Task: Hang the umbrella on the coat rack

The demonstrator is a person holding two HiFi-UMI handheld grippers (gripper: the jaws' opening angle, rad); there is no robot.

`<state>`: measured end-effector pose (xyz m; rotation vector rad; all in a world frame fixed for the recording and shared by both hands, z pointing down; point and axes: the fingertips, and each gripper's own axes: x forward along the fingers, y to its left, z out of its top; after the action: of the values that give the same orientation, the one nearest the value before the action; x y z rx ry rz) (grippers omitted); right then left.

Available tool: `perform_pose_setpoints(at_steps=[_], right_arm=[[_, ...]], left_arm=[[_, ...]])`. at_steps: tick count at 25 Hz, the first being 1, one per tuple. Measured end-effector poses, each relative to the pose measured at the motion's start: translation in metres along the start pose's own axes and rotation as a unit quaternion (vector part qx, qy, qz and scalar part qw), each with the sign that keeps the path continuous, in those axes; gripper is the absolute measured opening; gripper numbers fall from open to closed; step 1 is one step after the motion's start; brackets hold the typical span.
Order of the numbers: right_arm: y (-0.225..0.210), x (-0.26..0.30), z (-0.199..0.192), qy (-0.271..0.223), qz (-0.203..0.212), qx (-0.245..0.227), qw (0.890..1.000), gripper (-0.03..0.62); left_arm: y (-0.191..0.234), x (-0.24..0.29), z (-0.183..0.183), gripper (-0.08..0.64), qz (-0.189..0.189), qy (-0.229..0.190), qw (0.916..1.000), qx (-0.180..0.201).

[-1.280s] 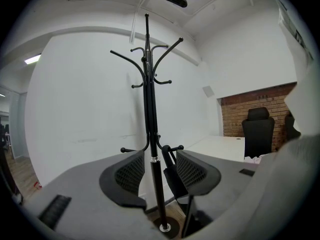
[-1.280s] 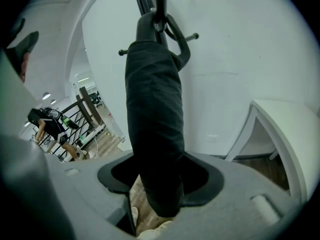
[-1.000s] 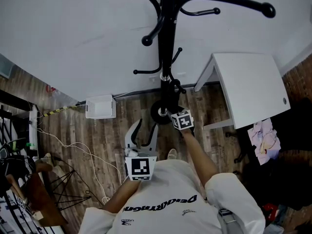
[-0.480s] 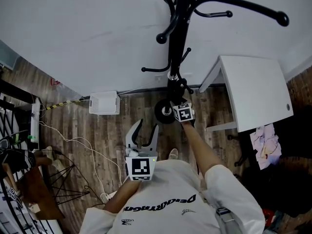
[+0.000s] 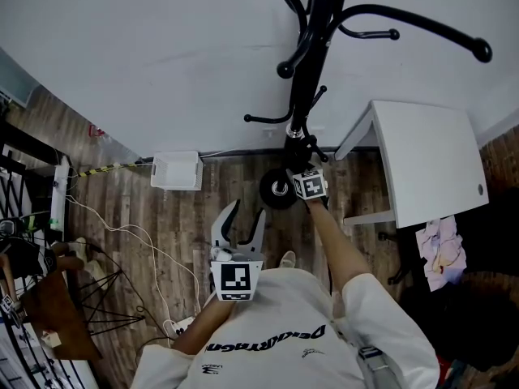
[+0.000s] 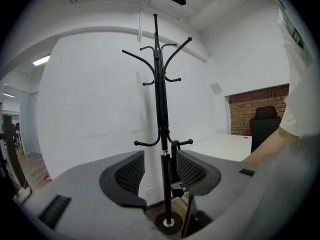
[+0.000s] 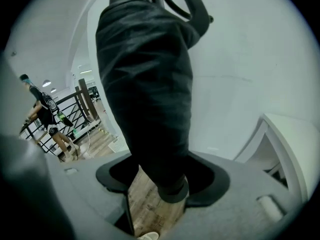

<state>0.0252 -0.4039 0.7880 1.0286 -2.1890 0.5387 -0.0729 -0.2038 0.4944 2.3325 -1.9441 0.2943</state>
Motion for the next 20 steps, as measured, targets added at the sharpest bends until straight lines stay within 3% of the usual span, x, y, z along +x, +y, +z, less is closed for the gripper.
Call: perform_pose_setpoints(at_steps=[7,20], right_arm=[[0.005,-0.009,0.000,-0.017,0.019,0.004,1.000,0.357],[0.025,-0.112,0.026,-0.145,-0.036,-0.022,0.989,0.365]], left_arm=[[0.000,0.002,0.000,0.193,-0.007,-0.001,1.0000,-0.003],[-0.011,0.000,0.003,0.193,-0.044,-0.012,0.9989,-0.005]])
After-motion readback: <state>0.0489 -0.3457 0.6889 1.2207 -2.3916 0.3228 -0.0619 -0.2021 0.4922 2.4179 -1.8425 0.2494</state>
